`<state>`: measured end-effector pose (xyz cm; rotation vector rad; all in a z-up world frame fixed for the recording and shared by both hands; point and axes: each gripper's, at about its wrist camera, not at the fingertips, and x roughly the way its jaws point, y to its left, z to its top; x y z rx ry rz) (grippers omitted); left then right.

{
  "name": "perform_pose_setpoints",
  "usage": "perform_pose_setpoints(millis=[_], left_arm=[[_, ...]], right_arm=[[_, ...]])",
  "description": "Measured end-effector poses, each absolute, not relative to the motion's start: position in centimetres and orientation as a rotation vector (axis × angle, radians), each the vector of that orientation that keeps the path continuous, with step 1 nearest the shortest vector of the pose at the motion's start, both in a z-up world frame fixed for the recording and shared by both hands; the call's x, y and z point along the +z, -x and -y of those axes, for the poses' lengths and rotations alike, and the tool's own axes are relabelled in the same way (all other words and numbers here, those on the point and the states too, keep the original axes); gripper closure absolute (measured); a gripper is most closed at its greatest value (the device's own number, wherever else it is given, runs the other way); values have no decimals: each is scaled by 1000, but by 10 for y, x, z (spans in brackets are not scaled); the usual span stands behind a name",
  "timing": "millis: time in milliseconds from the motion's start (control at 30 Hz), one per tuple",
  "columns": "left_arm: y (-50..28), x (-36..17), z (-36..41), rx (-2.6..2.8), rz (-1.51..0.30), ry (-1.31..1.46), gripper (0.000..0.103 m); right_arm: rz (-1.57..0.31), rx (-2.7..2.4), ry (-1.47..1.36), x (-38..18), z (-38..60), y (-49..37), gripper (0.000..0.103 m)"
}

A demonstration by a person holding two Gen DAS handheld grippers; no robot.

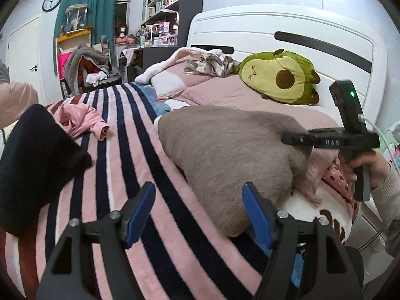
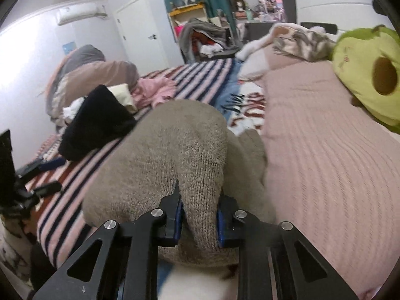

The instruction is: Fold small clothes

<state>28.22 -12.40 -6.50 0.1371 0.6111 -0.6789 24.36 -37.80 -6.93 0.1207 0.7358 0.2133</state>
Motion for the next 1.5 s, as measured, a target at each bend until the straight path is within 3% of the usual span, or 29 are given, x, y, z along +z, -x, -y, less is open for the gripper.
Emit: perform_pose_setpoints(millis=[467,567,700,933,1033,1167,1233,1500], left_arm=[[-330,-98,147,-737,-761,1,29],[-332,-101,146,-751,-768,14,28],[-333,-99,140,-761,-772,37,25],[-329,-94,125,-763,-762,74,23],[-328,-93,123,-757,-763,76,23],[-324,-90,118,-757,-755,79,23],[-322,-89,114,-753,-748,73,23],[-329,-95,97,-734,-753,87,23]], right_arm=[[-824,169,85,-113,340,-262,83],[-829,159,68,-107,344,-260,77],[-806,129,26,-91,356,-244,61],[-723,101,-207,-75,377,-183,51],[-701,142,-394,-84,381,-156,33],[-746,214,-567,-109,369,-149,28],[-763,225,-627,-119,363,-154,15],[-864,200,-900,-168,360,-187,6]])
